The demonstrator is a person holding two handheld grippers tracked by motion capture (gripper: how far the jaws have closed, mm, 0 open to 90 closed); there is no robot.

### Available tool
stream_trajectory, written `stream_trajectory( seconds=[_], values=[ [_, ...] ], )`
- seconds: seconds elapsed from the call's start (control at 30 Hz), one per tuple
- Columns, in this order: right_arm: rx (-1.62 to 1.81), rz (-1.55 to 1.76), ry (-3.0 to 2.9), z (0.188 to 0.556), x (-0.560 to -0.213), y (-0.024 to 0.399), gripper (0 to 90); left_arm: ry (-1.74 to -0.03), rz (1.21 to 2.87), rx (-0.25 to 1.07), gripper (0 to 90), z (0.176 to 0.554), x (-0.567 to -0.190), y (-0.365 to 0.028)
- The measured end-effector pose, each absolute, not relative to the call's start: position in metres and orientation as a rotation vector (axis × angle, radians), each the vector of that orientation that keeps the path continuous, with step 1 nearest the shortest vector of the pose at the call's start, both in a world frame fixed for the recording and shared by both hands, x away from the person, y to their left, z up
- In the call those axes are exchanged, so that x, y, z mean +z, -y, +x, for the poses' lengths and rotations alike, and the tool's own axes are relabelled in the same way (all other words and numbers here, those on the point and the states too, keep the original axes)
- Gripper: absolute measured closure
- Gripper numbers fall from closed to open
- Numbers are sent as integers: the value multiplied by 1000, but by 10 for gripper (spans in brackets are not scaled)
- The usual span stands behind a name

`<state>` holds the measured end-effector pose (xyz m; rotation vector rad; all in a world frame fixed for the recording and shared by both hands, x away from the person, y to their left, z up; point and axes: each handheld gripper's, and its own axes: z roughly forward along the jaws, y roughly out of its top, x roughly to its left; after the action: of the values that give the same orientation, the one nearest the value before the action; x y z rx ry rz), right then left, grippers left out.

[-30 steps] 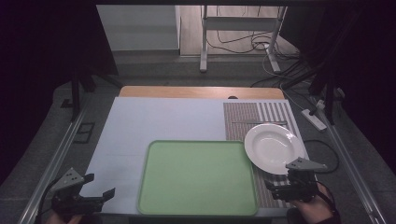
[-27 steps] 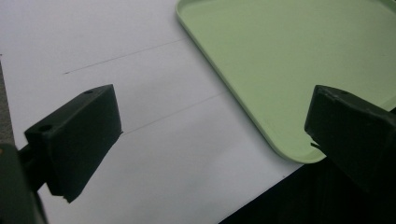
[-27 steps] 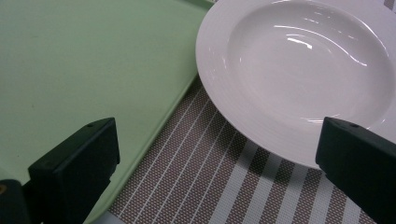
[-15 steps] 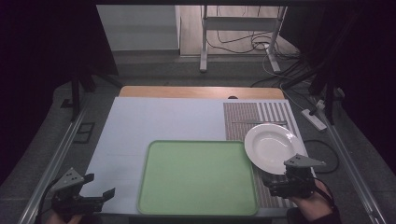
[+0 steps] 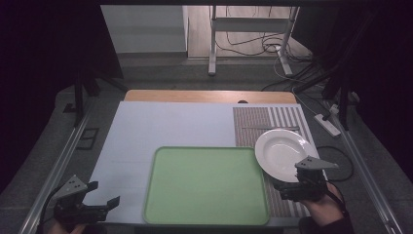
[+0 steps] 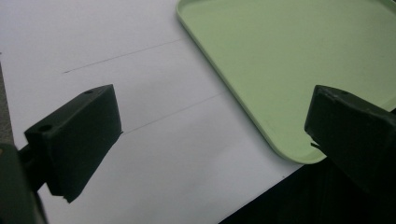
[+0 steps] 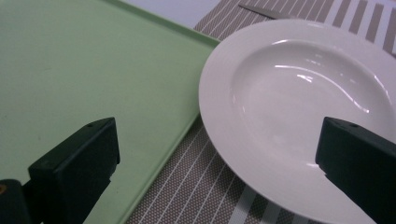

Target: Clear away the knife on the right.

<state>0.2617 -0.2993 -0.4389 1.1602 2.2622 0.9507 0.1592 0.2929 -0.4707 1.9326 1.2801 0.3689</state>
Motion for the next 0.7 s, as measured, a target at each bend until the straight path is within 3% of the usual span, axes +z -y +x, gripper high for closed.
stream_trajectory(
  seconds=[0.7],
  values=[
    [926,1221,-2300,298,-448,295,5,-1283,1934,369,36,159,-471,-293]
  ],
)
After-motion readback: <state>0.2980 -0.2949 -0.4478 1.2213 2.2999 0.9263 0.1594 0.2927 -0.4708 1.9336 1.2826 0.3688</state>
